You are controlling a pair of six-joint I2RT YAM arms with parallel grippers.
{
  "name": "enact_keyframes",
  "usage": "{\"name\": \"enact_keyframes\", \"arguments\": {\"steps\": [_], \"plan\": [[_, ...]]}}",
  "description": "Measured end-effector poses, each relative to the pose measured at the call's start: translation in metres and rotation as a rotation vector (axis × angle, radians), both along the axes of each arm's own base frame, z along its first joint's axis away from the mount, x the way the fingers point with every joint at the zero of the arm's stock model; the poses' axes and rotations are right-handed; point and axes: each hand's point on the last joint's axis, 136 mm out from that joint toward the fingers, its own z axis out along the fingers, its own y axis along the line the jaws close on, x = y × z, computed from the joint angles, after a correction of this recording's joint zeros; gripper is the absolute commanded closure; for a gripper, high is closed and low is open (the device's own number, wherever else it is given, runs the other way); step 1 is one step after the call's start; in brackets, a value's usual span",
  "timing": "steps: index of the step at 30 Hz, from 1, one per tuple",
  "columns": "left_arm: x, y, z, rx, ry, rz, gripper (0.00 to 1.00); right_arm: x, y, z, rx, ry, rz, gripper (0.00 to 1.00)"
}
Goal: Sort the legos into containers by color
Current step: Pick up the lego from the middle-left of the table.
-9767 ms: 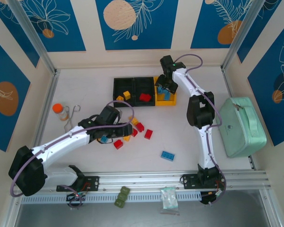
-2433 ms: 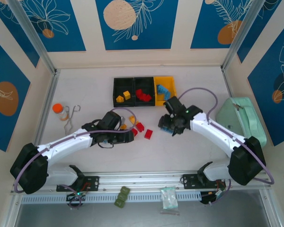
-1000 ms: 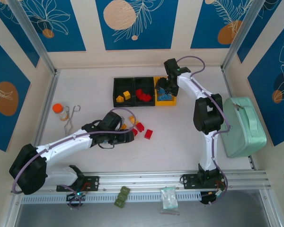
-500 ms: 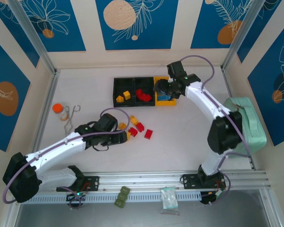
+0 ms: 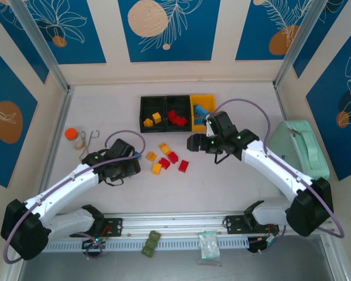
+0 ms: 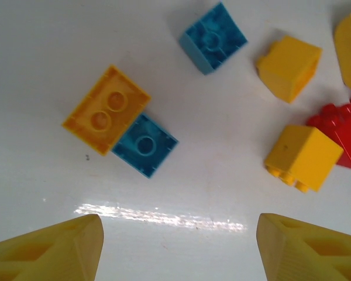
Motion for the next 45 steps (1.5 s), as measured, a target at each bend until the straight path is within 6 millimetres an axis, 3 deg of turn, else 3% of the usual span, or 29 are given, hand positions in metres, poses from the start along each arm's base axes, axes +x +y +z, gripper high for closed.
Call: {"name": "enact_keyframes", "arguments": {"steps": [5,8,11,17,26,38,45], "plan": [[0.003,0.014,-0.008,-0.004,0.015,0.089,0.29,-0.036,0.020,-0.006,0.047,-0.006,0.112,0.22],[0.007,0.018,-0.011,-0.017,0.018,0.144,0.19,-0.050,0.034,-0.013,0.060,0.002,0.162,0.22],[0.012,0.021,-0.017,-0.035,0.016,0.212,0.18,-0.060,0.043,-0.019,0.070,0.014,0.191,0.22],[0.018,0.025,-0.033,-0.072,0.027,0.351,0.15,-0.065,0.053,-0.023,0.086,0.025,0.203,0.22],[0.030,0.031,-0.041,-0.075,0.007,0.464,0.12,-0.065,0.056,-0.022,0.101,0.023,0.194,0.22],[0.038,0.038,-0.069,-0.026,0.058,0.514,0.20,-0.066,0.055,-0.025,0.101,0.038,0.182,0.23],[0.038,0.045,-0.078,0.015,0.097,0.526,0.40,-0.065,0.055,-0.025,0.104,0.044,0.172,0.23]]}}
